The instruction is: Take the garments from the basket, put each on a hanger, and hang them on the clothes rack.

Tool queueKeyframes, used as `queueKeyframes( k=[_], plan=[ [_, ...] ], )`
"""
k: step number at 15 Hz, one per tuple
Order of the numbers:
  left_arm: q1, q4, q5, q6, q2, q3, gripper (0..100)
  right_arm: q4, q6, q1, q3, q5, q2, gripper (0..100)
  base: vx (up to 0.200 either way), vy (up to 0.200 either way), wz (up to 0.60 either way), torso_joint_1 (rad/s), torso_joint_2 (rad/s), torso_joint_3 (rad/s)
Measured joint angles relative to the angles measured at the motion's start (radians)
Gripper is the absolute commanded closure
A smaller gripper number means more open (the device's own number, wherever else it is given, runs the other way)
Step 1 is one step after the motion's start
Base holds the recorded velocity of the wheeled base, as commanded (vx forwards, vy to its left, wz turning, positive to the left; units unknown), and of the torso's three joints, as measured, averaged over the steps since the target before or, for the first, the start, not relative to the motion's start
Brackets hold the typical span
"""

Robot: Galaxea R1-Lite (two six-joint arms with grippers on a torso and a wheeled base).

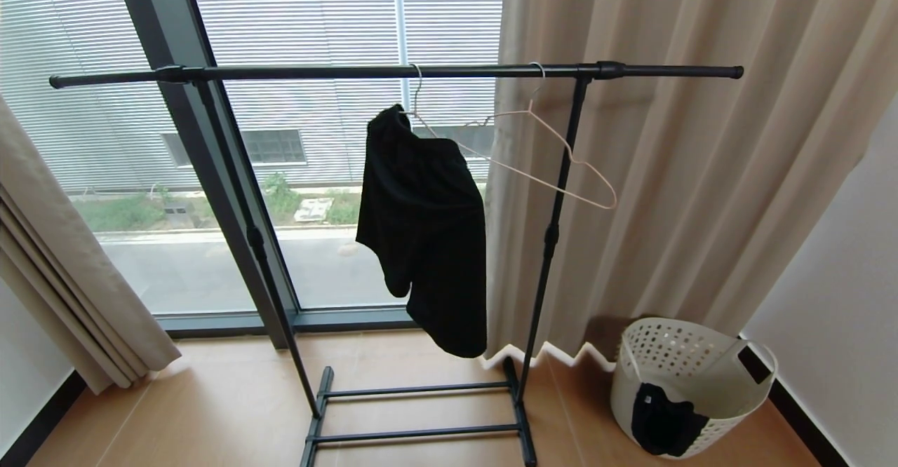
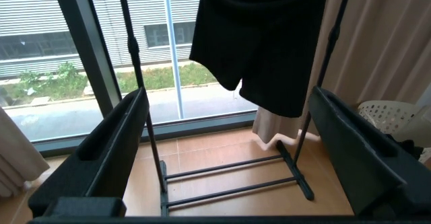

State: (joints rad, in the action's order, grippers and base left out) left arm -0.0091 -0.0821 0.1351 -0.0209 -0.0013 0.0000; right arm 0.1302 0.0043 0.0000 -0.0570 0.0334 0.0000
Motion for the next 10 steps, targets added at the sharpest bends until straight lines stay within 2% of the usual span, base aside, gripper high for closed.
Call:
queueKeyframes(
  k=[10],
  plan=[
    [0.000, 0.000, 0.000, 0.000, 0.000, 0.000, 0, 0.000, 0.000, 0.000, 0.001, 0.000, 0.000, 0, 0.000, 0.000, 0.00, -0.200, 0.53, 0.329]
  ],
)
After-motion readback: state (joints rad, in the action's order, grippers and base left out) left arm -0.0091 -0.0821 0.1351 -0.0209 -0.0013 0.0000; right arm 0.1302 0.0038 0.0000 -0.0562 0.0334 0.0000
